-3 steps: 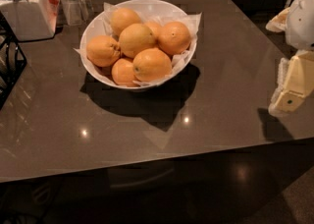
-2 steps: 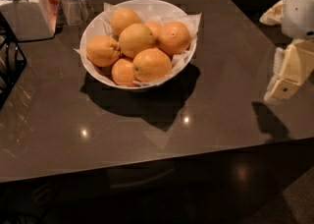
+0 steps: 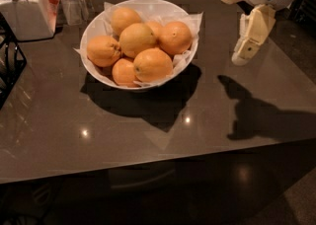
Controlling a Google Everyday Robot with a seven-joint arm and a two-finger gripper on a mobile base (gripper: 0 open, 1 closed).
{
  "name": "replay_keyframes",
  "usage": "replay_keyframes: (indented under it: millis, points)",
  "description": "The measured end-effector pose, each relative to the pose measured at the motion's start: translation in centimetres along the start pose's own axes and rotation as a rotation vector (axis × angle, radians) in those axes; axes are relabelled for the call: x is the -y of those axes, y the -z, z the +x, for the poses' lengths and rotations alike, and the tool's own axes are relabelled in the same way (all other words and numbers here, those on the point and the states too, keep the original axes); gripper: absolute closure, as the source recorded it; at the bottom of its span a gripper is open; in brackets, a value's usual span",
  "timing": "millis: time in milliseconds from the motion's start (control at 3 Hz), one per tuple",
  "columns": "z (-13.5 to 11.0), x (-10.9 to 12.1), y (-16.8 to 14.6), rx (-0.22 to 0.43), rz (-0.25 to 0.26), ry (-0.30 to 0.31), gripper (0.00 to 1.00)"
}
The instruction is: Pick orange from white bowl
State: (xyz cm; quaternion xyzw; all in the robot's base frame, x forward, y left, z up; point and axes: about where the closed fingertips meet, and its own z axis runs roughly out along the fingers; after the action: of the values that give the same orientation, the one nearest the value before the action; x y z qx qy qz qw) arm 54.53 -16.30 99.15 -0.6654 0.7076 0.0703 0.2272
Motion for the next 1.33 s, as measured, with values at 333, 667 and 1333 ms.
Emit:
replay_keyframes:
  millis: [333, 667, 1333]
  points:
    - [-0.6, 1.4, 0.8, 0.025, 0.044, 0.003, 0.0]
    - [-0.5, 2.0, 0.3, 0.039, 0.05, -0.008, 0.0]
    - [-2.9, 5.6, -5.6, 0.13, -0.043, 0.028, 0.0]
